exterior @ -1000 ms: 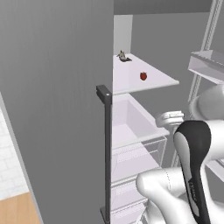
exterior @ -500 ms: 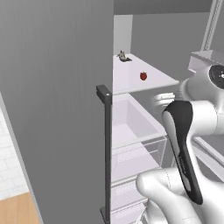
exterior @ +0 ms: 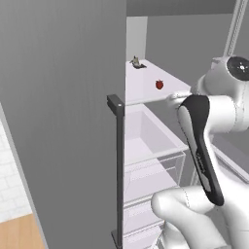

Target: Take the strawberry from the fridge and place it on top of the pancake, located on the dining counter.

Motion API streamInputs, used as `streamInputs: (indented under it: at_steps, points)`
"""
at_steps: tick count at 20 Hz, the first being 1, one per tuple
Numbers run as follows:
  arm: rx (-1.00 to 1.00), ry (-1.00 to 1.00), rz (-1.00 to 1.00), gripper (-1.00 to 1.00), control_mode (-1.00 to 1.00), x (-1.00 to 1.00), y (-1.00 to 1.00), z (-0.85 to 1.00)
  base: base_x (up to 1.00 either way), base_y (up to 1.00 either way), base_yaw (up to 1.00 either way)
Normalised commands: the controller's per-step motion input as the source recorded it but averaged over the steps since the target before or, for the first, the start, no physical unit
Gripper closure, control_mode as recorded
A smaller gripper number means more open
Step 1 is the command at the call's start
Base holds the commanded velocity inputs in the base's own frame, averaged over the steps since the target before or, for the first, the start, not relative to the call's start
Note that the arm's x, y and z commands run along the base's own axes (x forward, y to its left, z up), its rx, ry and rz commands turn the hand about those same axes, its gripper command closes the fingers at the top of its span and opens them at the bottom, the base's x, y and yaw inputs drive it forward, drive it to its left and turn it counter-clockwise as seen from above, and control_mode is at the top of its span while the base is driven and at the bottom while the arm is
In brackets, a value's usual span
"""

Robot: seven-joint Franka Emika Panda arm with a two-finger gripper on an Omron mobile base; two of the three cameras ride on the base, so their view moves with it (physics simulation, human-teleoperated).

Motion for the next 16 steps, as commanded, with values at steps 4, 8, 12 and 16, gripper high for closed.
streamInputs:
  at_steps: [4,8,12,16]
  points:
    - [-0.02,-0.03,0.00,-1.00,-1.00,0.66,-0.01,0.02,0.00,0.00,0.00]
    - [-0.01,0.07,-0.01,-1.00,-1.00,0.56,0.00,0.09,0.00,0.00,0.00]
    - [0.00,0.03,-0.05,-1.00,-1.00,0.54,0.00,0.00,0.00,0.00,0.00]
    - [0.00,0.00,-0.03,-1.00,-1.00,0.63,0.00,0.00,0.00,0.00,0.00]
